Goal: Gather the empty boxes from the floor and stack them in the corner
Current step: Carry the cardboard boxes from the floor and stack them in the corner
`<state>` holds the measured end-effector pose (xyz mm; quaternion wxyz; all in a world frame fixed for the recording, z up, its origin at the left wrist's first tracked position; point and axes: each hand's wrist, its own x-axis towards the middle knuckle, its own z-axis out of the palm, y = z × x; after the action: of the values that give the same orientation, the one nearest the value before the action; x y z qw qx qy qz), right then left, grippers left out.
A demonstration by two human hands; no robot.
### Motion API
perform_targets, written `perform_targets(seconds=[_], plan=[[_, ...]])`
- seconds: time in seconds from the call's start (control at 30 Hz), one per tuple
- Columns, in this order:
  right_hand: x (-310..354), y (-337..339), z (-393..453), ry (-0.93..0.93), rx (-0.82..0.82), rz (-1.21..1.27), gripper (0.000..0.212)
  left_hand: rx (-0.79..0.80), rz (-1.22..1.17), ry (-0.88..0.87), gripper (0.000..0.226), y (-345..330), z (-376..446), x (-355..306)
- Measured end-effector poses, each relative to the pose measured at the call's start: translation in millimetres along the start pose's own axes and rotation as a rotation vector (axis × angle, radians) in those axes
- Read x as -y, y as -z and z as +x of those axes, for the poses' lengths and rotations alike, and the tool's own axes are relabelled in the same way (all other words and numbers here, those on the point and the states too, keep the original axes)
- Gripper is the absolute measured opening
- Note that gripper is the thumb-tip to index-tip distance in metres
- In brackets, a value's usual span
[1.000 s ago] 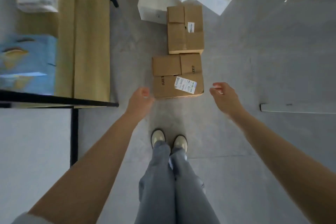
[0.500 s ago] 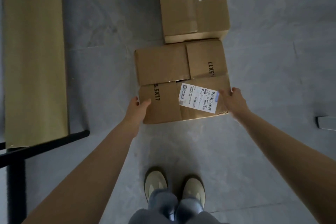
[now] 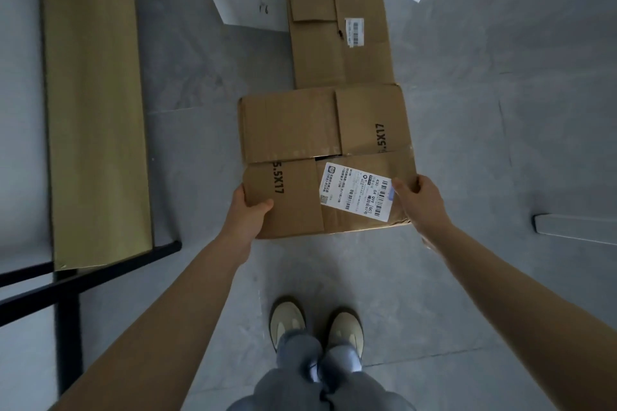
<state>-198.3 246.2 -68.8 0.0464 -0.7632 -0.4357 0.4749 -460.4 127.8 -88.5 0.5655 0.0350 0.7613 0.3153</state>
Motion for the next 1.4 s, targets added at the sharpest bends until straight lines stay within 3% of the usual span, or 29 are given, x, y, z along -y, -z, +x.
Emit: perform_targets(seconds=[0.43, 0.7, 1.03, 1.4], plan=[[158.6, 169.2, -261.7, 0.164, 0.024, 0.03, 0.055, -0.08, -0.041, -0.147, 0.062, 88.1, -305.3, -162.4], [214.6, 254.5, -406.3, 0.36, 0.057, 0.056, 0.053, -0.123, -0.123, -0.31, 0.055, 132.0, -474.4, -212.3], [237.6, 276.3, -458.3, 0.464, 0.045, 0.106, 0.047, -0.237, -0.152, -0.424, 0.055, 160.9, -550.9, -222.5], [299.9, 289.1, -424.9, 0.67, 0.279, -0.058, 0.055, -0.477, -0.456, -0.364, 0.054, 130.2, -580.8, -205.0]])
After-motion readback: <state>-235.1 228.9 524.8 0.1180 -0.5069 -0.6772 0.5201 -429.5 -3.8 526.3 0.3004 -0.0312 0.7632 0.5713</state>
